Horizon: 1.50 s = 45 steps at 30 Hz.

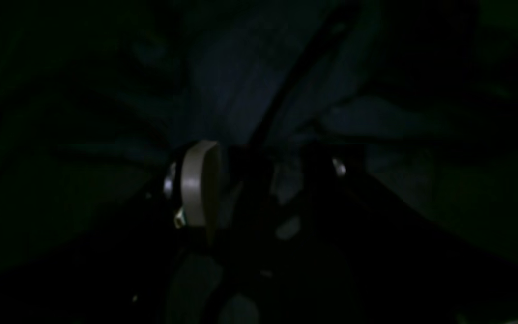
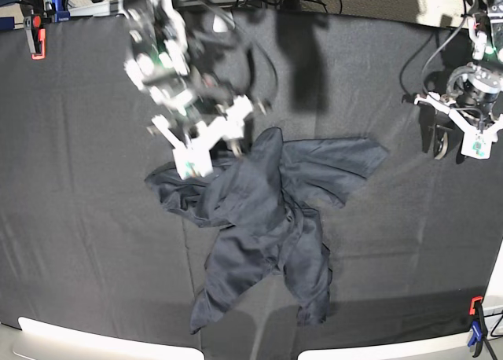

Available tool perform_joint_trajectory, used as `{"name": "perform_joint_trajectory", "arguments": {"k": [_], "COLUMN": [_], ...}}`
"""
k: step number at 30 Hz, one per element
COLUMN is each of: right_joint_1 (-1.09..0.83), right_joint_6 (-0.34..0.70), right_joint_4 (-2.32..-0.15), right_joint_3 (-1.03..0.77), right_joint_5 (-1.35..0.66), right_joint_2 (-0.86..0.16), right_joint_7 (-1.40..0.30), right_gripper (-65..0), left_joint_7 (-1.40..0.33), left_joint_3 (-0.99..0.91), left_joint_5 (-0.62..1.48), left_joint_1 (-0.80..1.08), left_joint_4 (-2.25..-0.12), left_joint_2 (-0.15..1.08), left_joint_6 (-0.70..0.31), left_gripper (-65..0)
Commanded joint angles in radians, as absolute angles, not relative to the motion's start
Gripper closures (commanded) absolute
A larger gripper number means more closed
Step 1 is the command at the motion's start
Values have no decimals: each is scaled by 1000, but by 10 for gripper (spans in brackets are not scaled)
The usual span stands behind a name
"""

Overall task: Layout the t-shirt on the table in an organized manner, then fold the t-shirt properly
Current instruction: 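Lower the right gripper onto the crumpled grey t-shirt and grasp it, then drag the grasped shirt edge outward with the right gripper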

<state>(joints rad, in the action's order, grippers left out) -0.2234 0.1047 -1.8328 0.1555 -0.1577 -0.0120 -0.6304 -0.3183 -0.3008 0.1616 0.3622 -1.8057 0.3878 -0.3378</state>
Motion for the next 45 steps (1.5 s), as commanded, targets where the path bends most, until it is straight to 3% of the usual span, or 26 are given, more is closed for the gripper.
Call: {"name": "perform_joint_trajectory", "arguments": {"k": [1,6,8,13,20,29,37,45], "right_joint_1": [-202,-137,-103,-67,-65,-156,-189,-189], "right_joint_6": [106,107,110,216,363,367,367,367], "right_joint_4": [-1831,-1723,-1679,-1670,-1775,-2006,-2012,-2012], "right_joint_3": [154,154,154,154,127,-121,-375,-501], "right_joint_5": [-160,-159,-159,-155,-115,-126,-250,-266], "right_joint_2": [0,52,67,75,63,-108,-252,-341], "right_joint_7": [-620,-649,-672,-674,-786,-854,-854,-854], "right_gripper": [-301,-299,-269,0,0,0,0,0], "left_joint_7": [-291,-291,-291,-291,-292,-292,-292,-292], "left_joint_3": [-307,-307,-307,-307,-307,-307,-307,-307], "left_joint_5": [170,169,169,169,169,170,170,170], "left_joint_1": [358,358,358,358,358,358,358,361], "left_joint_4": [-1821,-1821,-1821,-1821,-1821,-1821,-1821,-1821], "left_joint_2": [399,399,399,399,399,399,399,399], "left_joint_6": [-329,-329,-329,-329,-329,-329,-329,-329], "left_gripper": [-237,-237,-237,-237,-237,-237,-237,-237]}}
